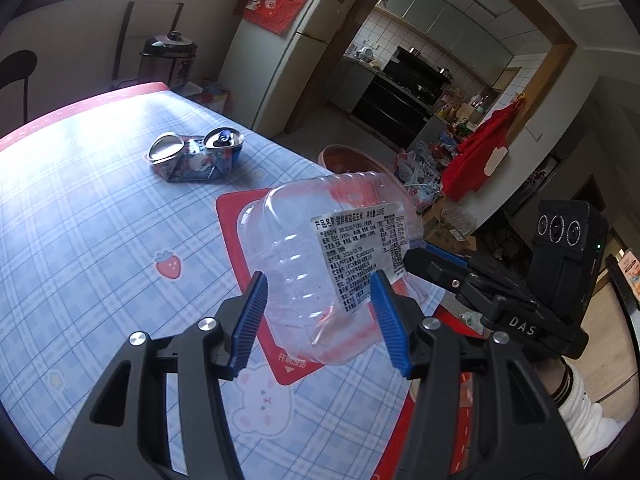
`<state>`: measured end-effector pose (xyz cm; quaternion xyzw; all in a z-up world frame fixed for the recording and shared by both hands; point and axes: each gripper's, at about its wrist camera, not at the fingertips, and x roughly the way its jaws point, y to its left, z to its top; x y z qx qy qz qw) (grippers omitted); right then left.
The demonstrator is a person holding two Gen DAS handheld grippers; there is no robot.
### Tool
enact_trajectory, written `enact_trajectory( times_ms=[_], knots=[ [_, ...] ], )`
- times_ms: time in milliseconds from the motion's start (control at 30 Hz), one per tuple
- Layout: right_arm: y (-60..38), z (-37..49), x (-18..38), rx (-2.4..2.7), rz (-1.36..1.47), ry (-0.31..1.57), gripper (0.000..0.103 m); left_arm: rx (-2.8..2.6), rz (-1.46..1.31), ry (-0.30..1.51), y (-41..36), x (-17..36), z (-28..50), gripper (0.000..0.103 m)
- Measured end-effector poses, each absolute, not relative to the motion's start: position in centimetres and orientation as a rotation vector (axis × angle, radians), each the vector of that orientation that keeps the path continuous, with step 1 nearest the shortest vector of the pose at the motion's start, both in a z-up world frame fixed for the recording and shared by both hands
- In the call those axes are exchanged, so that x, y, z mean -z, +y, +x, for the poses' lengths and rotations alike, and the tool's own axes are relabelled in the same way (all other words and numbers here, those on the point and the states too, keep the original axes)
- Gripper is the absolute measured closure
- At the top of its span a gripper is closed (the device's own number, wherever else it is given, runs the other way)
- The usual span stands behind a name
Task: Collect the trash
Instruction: 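Carry the container to the bucket and release it from both tools, then return both tools from the bucket to the crushed soda cans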
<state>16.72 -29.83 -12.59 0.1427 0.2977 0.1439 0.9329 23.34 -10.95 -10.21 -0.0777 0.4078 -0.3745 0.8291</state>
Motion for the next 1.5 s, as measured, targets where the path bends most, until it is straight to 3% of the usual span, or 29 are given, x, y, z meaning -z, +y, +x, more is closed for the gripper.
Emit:
enact_trajectory(
  times_ms=[300,633,700,767,800,933,1500],
  knots=[
    [-42.4,17.3,10.4,-0.134,0.271,0.529,0.071,0.944,-0.042,0.807,-25.4,7.3,26.2,0.048],
    [-52.6,23.5,11.4,0.026,0.21,0.498,0.068,0.993,-0.016,0.817,-38.7,8.8,34.3,0.046],
    [-53.5,25.4,12.1,0.039,0.191,0.493,0.062,0.968,-0.013,0.804,-40.8,9.4,36.0,0.032],
    [-54.2,27.2,13.0,0.127,0.167,0.511,0.039,0.89,-0.012,0.797,-42.0,9.9,37.3,0.01],
    [-54.6,27.5,13.4,0.161,0.169,0.508,0.025,0.852,-0.001,0.785,-42.0,9.9,37.5,0.009],
    [-55.1,26.9,14.1,0.185,0.215,0.49,0.007,0.786,0.074,0.719,-40.1,9.7,36.9,0.006],
    [-46.6,22.9,12.0,0.177,0.273,0.532,0.006,0.58,0.06,0.562,-20.4,6.2,32.4,0.006]
  ],
)
